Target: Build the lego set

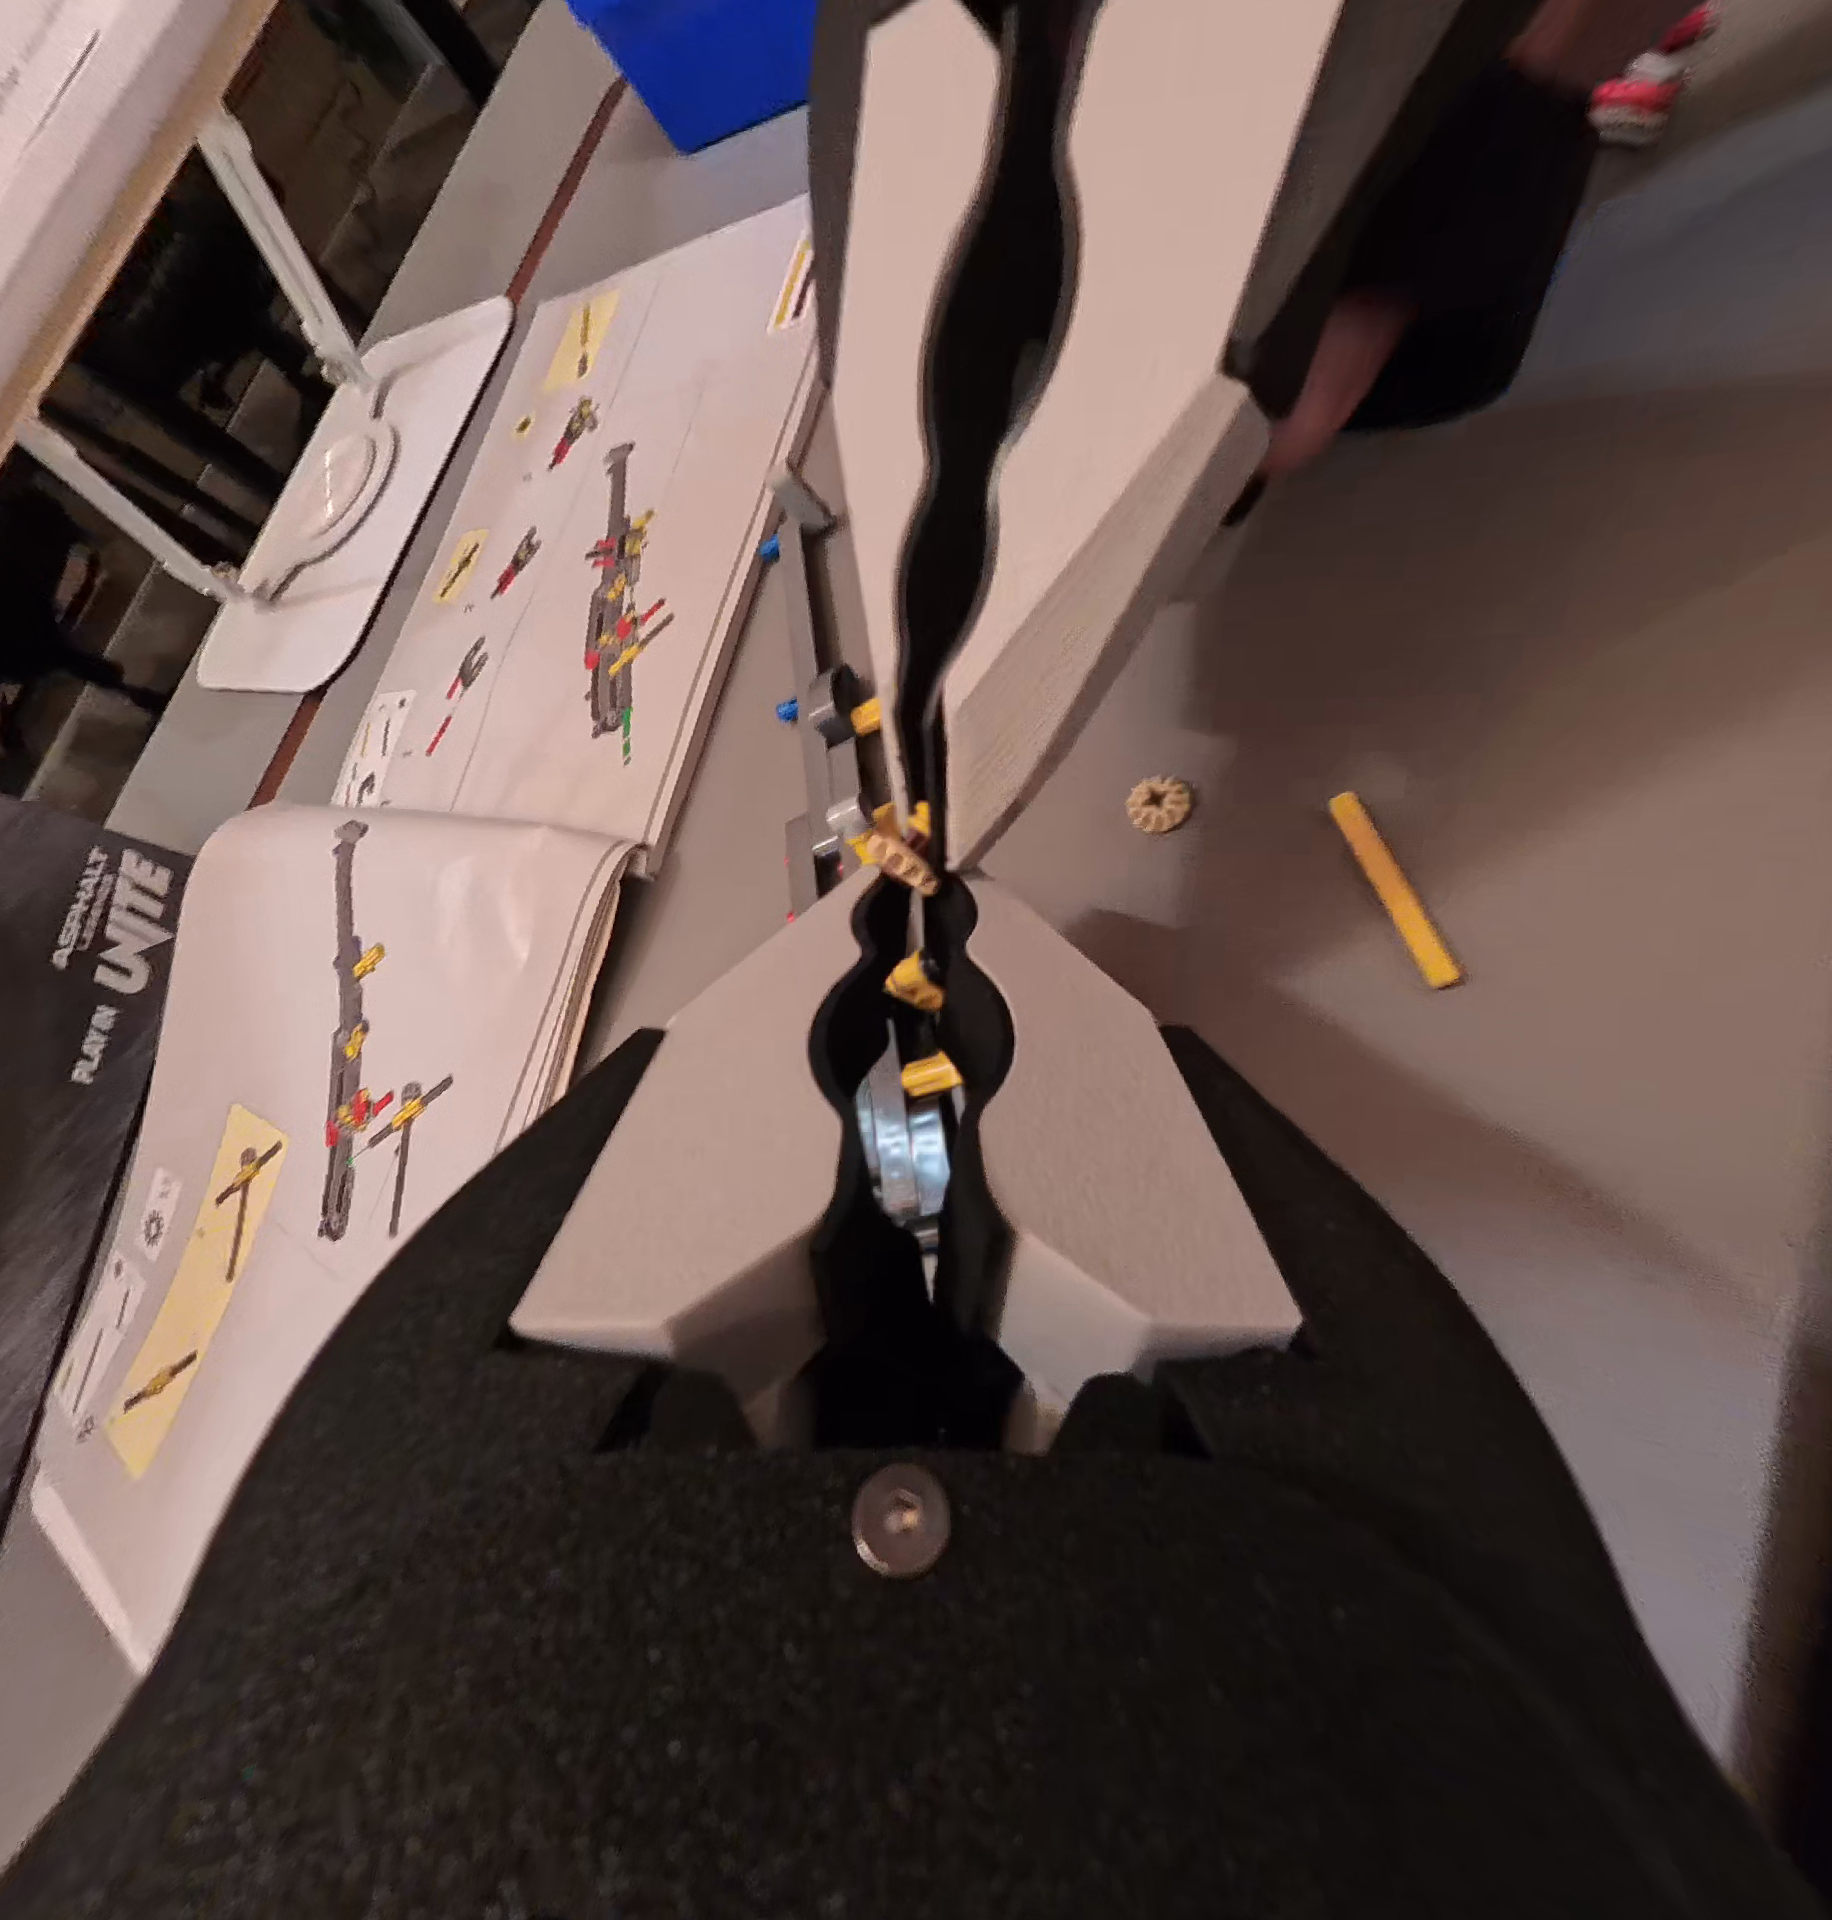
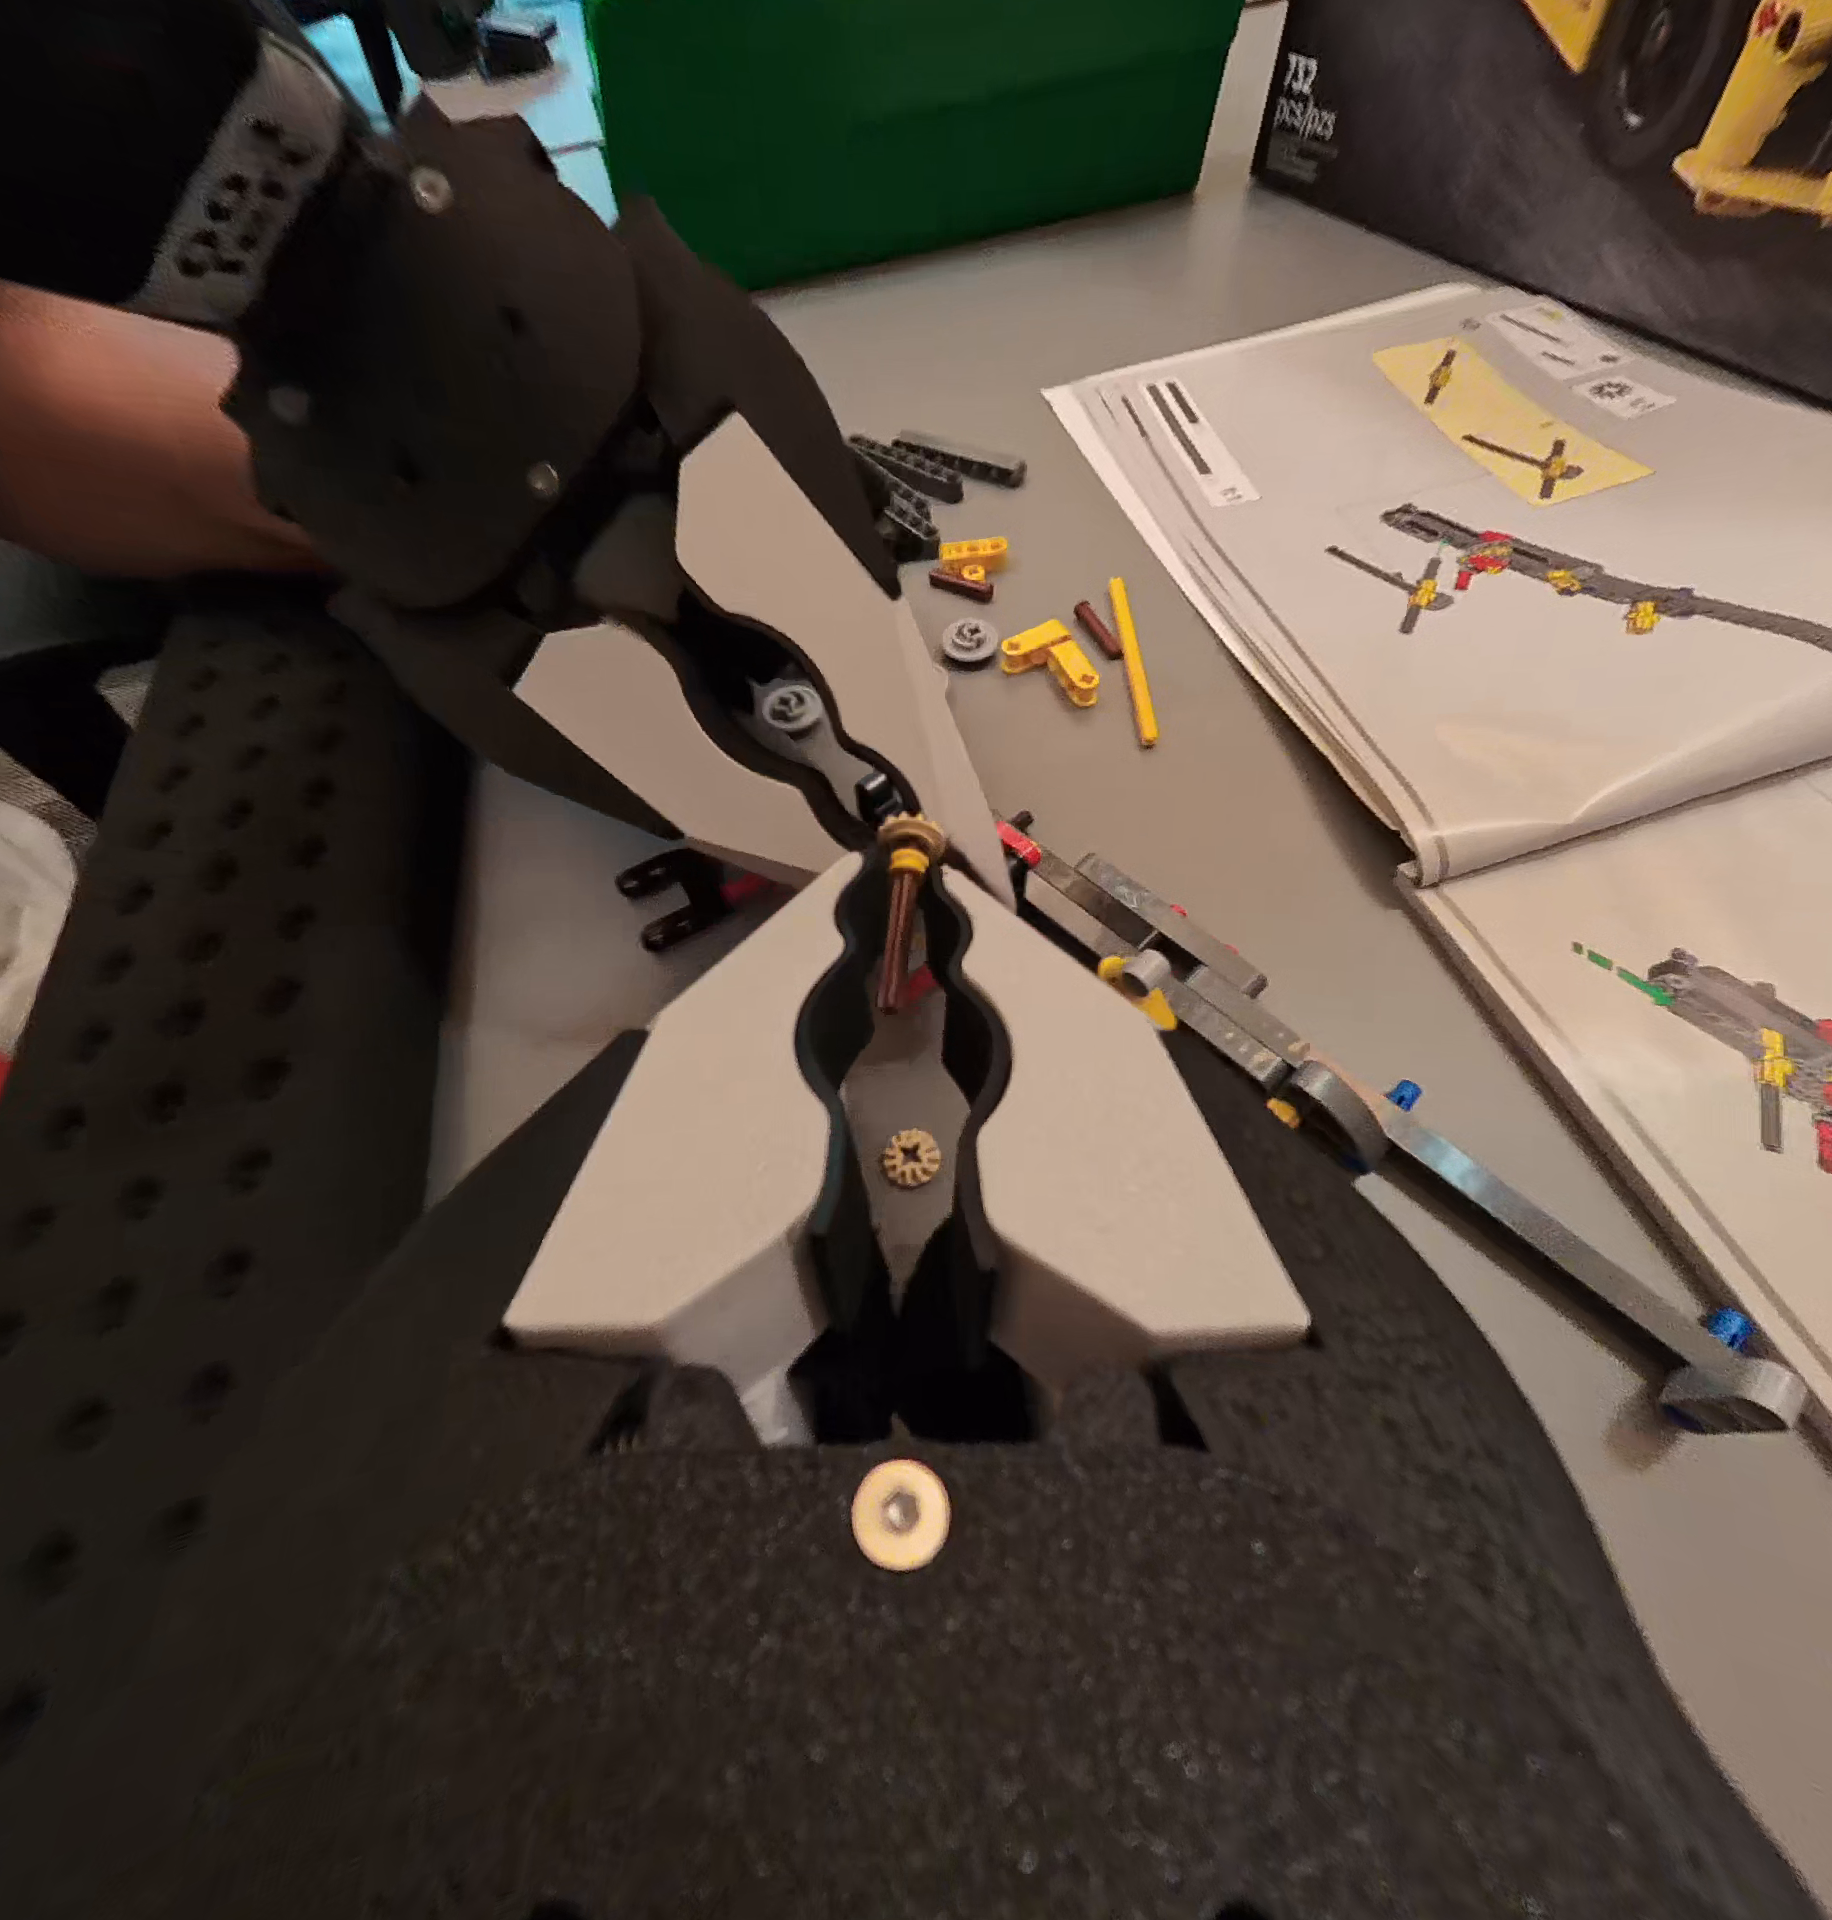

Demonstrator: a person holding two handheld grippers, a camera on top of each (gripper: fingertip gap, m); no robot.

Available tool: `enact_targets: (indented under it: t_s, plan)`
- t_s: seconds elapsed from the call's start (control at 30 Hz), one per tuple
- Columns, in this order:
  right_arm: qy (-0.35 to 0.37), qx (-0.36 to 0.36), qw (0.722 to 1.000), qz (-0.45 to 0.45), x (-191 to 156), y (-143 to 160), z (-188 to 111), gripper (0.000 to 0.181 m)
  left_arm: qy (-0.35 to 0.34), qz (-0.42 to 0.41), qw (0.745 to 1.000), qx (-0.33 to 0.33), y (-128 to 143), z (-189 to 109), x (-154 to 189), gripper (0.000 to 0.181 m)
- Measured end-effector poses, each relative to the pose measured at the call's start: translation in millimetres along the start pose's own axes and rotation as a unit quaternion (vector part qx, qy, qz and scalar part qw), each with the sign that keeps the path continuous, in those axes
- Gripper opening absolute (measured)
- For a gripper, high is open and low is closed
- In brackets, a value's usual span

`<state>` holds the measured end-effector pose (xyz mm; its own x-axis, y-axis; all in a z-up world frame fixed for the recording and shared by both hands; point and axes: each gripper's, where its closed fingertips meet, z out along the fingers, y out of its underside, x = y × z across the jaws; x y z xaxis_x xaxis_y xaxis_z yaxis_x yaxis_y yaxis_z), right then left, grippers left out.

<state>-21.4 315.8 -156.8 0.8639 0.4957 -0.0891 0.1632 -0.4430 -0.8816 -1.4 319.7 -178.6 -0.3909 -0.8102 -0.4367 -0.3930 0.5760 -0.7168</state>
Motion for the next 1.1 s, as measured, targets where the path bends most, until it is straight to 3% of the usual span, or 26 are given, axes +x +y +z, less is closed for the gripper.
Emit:
enact_targets:
  t_s: [0.27,0.47,0.53,0.63,0.73,0.87,1.1]
  plan:
    - [-0.002,0.022,1.000,0.007,0.4,-7.8,-0.9,0.005,-0.016,-0.006,1.000,0.010,-3.5,-4.1,-5.7,0.000]
    - [-0.014,0.046,0.996,0.069,7.1,-13.2,-1.7,0.005,-0.013,-0.004,1.000,0.005,0.1,-1.9,-6.9,0.004]
    - [-0.005,0.081,0.992,0.101,15.7,-23.6,-7.1,0.005,-0.015,-0.025,1.000,0.008,1.9,-3.7,-13.6,0.021]
    - [-0.027,0.142,0.972,0.183,22.6,-39.1,-13.6,0.005,-0.017,-0.094,0.993,0.072,-16.8,-16.5,-28.9,0.029]
    - [-0.073,0.166,0.951,0.250,20.9,-43.9,-13.7,0.005,-0.027,-0.129,0.982,0.132,-33.4,-31.0,-40.9,0.026]
    - [-0.088,0.190,0.933,0.291,19.6,-50.3,-9.6,0.005,-0.045,-0.105,0.984,0.140,-36.1,-34.3,-42.3,0.009]
    - [-0.103,0.193,0.925,0.311,15.5,-52.9,-5.3,0.005,-0.048,-0.098,0.984,0.138,-36.4,-33.6,-41.8,0.016]
